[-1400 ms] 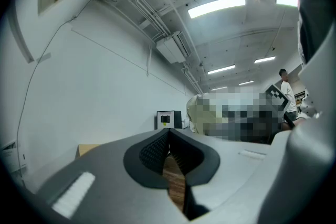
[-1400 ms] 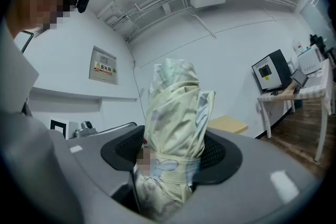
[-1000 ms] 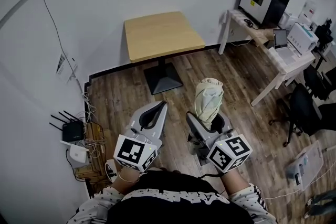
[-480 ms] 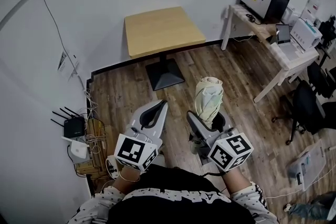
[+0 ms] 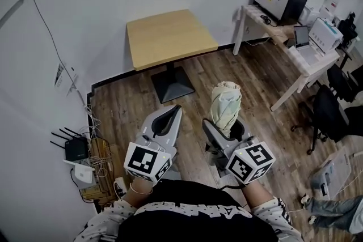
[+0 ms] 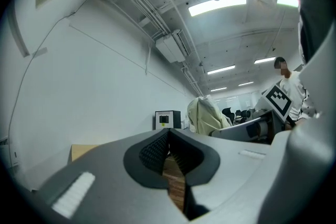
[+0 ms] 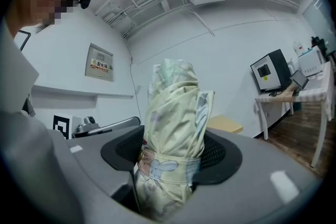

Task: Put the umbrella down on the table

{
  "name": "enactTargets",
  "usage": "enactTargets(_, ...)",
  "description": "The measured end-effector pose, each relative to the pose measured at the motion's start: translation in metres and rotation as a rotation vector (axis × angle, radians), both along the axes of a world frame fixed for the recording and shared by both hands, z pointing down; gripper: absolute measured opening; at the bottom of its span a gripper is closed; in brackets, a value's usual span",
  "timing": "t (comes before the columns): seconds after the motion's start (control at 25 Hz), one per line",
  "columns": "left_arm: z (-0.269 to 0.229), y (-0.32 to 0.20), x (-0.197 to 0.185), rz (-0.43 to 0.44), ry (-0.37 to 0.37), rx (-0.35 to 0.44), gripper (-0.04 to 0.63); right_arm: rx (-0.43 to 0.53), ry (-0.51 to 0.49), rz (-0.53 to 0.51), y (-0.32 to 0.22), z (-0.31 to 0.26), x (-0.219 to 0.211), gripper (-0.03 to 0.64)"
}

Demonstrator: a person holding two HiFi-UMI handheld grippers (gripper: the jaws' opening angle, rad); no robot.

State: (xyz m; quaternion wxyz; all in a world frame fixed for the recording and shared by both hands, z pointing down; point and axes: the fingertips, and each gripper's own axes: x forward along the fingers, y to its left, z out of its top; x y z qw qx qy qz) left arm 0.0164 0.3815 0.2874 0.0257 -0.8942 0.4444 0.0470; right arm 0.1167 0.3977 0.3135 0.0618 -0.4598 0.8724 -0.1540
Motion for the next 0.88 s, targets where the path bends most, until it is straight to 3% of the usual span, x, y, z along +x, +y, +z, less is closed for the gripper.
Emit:
enactTargets(0.32, 0.002, -0.055, -0.015, 0.047, 0.011, 0.002, 0.003, -0.003, 0.014, 0.044, -0.050, 0.000, -0.017, 0.310)
enactTargets(0.88, 0.009, -0.131, -0.067, 0.039, -0.003, -0.013, 0.003, -0.043, 0.022, 0.042, -0.130, 0.005, -0.067, 0.310)
